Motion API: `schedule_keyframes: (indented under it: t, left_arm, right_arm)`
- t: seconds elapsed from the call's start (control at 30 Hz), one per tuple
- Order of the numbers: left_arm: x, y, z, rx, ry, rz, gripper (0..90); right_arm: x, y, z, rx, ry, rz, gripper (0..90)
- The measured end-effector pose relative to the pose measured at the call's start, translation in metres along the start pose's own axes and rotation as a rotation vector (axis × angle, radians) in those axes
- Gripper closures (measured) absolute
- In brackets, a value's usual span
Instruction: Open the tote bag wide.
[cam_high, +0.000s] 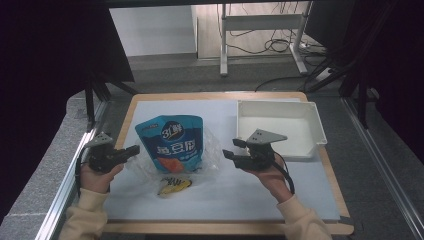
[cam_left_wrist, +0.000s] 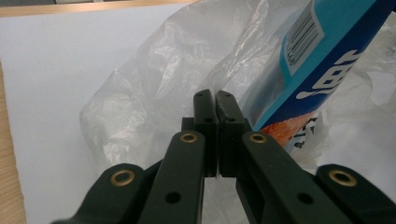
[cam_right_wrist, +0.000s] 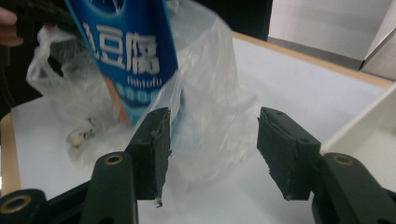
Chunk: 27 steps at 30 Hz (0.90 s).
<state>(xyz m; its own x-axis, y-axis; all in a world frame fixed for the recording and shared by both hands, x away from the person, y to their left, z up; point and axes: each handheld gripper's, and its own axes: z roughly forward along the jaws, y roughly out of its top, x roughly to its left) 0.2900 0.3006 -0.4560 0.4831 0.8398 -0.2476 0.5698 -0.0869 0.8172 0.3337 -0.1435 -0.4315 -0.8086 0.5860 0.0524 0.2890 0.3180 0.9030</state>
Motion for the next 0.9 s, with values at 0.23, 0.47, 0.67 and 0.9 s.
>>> schedule_keyframes:
  t: [0.23, 0.47, 0.67, 0.9]
  left_arm:
    - [-0.001, 0.000, 0.003, 0.002, -0.004, -0.005, 89.3]
    - [-0.002, 0.000, 0.003, 0.001, -0.006, -0.001, 89.4]
    - [-0.002, 0.000, 0.003, 0.001, -0.010, 0.001, 89.3]
    - [-0.002, 0.001, 0.002, 0.000, -0.013, 0.000, 89.3]
  right_arm:
    - [-0.010, 0.023, 0.001, -0.037, -0.001, 0.022, 43.4]
    - [-0.017, 0.034, 0.024, -0.041, 0.032, 0.035, 43.3]
    - [-0.015, 0.037, 0.042, -0.020, 0.066, 0.026, 43.3]
    - [-0.016, 0.033, 0.061, 0.019, 0.075, 0.016, 43.3]
